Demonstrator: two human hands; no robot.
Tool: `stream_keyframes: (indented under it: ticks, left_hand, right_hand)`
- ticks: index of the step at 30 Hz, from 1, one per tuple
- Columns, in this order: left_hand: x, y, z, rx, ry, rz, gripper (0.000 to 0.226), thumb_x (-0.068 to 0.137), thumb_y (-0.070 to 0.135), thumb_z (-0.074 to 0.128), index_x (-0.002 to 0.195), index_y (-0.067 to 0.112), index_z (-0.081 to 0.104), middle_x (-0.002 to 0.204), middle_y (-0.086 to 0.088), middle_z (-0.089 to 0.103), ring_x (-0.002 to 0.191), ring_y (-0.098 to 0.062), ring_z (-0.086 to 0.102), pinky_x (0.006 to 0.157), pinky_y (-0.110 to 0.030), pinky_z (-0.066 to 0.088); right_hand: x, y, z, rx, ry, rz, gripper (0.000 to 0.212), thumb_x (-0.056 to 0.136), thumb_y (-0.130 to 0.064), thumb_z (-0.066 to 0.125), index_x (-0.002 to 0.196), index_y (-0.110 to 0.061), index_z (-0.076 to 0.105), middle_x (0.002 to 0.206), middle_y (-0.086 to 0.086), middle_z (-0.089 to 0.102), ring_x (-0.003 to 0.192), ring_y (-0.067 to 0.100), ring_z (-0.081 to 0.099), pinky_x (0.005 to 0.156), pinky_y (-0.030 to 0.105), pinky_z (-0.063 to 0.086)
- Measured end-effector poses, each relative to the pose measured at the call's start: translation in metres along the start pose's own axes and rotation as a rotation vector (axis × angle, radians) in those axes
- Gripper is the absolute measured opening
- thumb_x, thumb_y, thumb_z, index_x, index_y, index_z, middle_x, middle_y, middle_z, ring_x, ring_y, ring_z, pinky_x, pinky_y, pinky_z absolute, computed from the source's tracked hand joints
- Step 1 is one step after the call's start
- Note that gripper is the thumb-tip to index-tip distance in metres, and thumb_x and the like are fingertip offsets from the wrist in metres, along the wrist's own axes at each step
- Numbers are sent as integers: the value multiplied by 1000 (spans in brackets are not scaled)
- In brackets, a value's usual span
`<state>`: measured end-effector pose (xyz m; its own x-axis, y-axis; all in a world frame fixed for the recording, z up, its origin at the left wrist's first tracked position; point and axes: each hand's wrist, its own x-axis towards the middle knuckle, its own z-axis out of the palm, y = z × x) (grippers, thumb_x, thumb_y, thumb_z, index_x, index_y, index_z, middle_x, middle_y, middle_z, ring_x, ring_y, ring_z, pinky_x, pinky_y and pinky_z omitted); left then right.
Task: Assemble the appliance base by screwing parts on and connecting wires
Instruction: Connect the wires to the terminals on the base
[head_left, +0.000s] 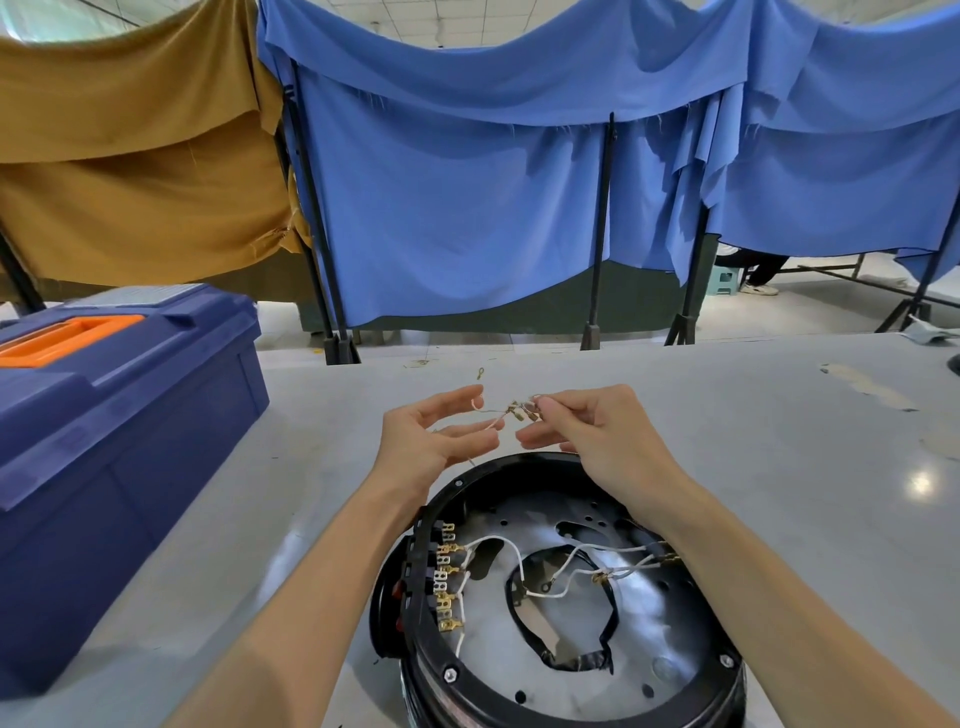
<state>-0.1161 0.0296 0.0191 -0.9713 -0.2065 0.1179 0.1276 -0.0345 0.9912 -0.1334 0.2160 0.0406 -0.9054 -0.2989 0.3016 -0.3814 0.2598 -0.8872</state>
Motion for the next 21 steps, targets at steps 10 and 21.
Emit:
stream_keyframes:
  ticks: [10, 21]
  left_hand:
    - [4, 6, 1, 263, 81, 69, 57, 70, 2, 84, 123, 15, 64, 77, -9, 76, 76, -23, 74, 79, -36, 60]
    - [6, 14, 11, 551, 85, 239, 22, 84, -2, 69, 72, 15, 64, 66, -7, 67, 57, -17, 70, 56, -19, 53]
  right_hand:
    - [1, -1, -1, -56, 125, 40, 37, 100, -21, 53, 73, -17, 77, 69, -11, 74, 82, -5, 68, 76, 11, 43]
    - [-1, -4, -2, -43, 135, 43, 38, 99, -17, 53, 70, -13, 77, 63, -6, 73, 71, -7, 68, 61, 0, 41]
